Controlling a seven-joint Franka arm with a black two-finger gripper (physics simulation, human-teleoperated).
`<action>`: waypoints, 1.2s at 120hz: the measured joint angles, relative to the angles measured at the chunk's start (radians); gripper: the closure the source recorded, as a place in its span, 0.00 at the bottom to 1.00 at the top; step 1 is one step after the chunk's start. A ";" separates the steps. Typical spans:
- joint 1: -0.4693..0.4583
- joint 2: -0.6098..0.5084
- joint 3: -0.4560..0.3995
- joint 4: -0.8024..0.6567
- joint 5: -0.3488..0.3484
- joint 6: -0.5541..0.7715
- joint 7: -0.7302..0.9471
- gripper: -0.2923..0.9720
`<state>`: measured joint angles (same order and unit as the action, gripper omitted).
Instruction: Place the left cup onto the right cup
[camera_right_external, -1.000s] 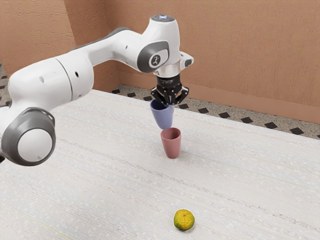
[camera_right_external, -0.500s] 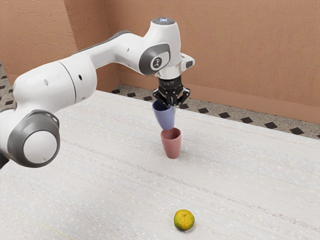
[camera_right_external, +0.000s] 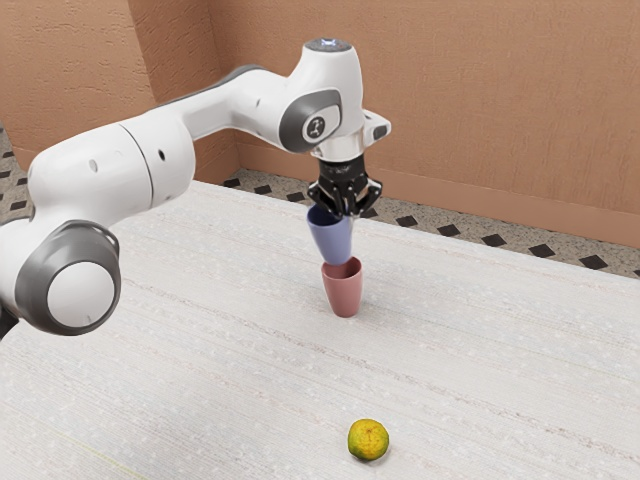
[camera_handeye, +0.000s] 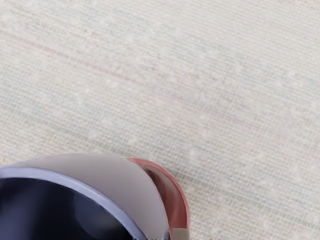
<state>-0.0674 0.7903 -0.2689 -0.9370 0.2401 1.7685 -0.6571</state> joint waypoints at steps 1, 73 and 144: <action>0.000 0.000 0.000 0.000 -0.001 0.000 0.000 0.85; 0.000 0.005 0.000 -0.003 -0.020 -0.012 -0.013 0.85; 0.000 0.020 -0.001 -0.003 -0.027 -0.010 -0.029 0.85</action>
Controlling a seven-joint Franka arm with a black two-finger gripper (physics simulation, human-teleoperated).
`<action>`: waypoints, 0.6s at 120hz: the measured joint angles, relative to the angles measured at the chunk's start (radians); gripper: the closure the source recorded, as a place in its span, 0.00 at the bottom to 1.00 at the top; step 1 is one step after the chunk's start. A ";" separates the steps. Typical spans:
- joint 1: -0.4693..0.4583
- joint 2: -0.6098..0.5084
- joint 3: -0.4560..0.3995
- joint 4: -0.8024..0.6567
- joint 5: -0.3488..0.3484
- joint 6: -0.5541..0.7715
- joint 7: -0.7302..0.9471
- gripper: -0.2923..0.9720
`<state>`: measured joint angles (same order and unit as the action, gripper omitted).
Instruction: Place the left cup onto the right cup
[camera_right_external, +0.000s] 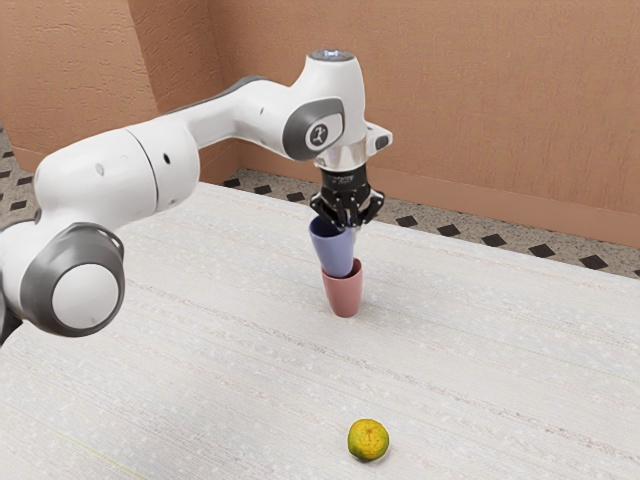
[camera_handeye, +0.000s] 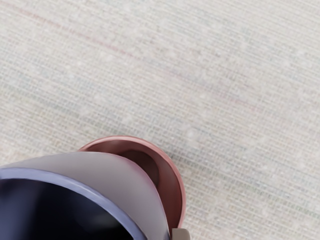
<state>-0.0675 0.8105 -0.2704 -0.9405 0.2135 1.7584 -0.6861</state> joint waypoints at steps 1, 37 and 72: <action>0.000 0.000 0.000 0.000 0.000 0.000 0.000 0.85; -0.005 0.003 0.000 -0.008 -0.005 0.010 -0.005 0.69; -0.006 -0.005 0.000 -0.012 -0.010 0.013 -0.006 0.35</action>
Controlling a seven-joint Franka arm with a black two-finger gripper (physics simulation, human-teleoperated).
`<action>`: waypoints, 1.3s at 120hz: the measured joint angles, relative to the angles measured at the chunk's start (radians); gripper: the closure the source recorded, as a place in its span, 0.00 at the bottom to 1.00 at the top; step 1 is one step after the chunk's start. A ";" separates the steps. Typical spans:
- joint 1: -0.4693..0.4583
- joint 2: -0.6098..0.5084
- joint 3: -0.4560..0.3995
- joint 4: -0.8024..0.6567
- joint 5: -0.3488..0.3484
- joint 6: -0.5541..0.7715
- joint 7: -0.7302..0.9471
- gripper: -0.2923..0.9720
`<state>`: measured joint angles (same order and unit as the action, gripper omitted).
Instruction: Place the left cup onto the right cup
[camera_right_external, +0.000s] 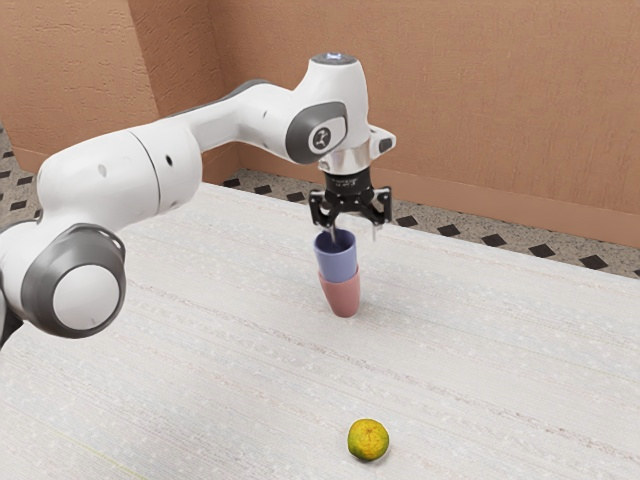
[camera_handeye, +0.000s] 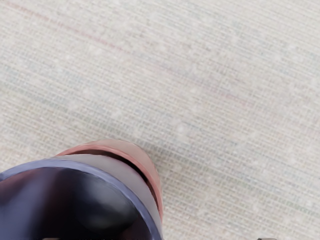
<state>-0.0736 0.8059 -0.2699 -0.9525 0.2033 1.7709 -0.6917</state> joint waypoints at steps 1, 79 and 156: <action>0.000 0.000 0.000 0.000 0.000 0.000 0.000 0.34; -0.011 -0.128 0.006 -0.108 0.015 -0.006 0.001 0.24; -0.075 -0.373 0.096 -0.331 0.012 0.002 0.053 0.23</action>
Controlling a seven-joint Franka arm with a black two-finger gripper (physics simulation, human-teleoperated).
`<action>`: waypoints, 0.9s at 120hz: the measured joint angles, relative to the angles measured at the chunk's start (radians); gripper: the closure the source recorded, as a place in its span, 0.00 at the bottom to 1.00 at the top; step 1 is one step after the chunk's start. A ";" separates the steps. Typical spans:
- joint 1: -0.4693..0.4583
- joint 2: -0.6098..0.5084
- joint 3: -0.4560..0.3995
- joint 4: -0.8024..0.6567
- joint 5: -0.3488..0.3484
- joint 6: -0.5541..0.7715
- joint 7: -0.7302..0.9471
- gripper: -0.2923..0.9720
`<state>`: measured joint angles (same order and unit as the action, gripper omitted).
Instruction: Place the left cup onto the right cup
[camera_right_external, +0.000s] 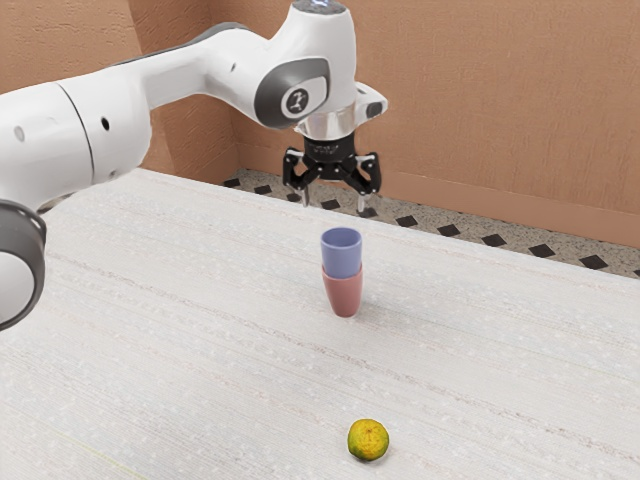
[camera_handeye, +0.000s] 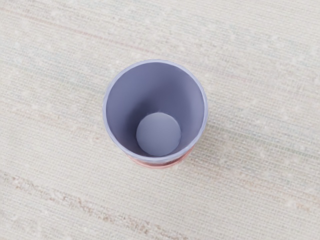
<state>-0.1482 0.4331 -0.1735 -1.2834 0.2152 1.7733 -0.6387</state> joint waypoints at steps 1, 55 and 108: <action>0.000 -0.003 0.002 -0.004 0.000 0.000 0.002 0.23; 0.002 -0.204 0.064 -0.178 0.001 0.003 0.194 0.23; 0.002 -0.341 0.069 -0.295 -0.008 0.008 0.306 0.23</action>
<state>-0.1458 0.0925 -0.1041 -1.5788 0.2068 1.7811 -0.3323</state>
